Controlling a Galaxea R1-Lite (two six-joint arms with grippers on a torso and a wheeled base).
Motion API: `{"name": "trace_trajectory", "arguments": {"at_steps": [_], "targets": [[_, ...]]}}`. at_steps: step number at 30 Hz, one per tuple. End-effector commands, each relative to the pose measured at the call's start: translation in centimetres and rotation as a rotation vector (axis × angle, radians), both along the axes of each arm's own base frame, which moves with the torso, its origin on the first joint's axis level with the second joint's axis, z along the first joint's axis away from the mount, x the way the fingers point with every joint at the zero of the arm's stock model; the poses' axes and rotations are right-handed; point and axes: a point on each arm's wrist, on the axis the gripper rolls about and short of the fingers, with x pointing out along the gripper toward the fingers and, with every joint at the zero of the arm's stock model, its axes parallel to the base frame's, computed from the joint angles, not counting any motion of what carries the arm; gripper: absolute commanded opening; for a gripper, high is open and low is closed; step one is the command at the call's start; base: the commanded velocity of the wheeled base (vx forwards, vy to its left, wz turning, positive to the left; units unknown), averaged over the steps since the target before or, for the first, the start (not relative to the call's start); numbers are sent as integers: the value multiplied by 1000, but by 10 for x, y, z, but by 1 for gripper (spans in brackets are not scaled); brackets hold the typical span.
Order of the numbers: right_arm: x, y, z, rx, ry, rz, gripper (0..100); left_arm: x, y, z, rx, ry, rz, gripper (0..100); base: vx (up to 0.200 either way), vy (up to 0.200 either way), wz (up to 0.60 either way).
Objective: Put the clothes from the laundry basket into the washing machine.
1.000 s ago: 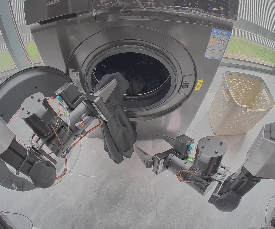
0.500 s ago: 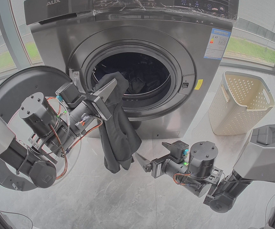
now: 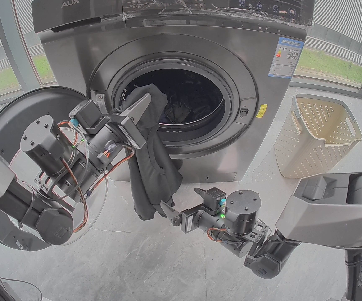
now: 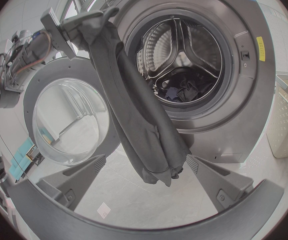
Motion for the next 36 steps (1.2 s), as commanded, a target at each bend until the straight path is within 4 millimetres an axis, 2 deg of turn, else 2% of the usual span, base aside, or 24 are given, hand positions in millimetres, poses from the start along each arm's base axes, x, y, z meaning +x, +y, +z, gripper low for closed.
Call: {"name": "trace_trajectory", "arguments": {"at_steps": [1, 11, 24, 32, 36], "targets": [[14, 9, -21, -10, 9, 3, 100, -2, -1, 6, -13, -19, -2, 0, 0, 0, 0], [52, 19, -32, 38, -45, -16, 100, -7, 2, 13, -27, -39, -5, 0, 0, 0, 0], [53, 16, -30, 35, -50, -15, 100, -7, 1, 14, -27, -41, -9, 0, 0, 0, 0], [61, 11, -34, 11, -67, -16, 100, -17, 0, 24, -44, -68, -31, 0, 0, 0, 0], [67, 12, -36, 18, -75, -20, 100, -19, -4, 20, -37, -55, -45, 0, 0, 0, 0]]}}
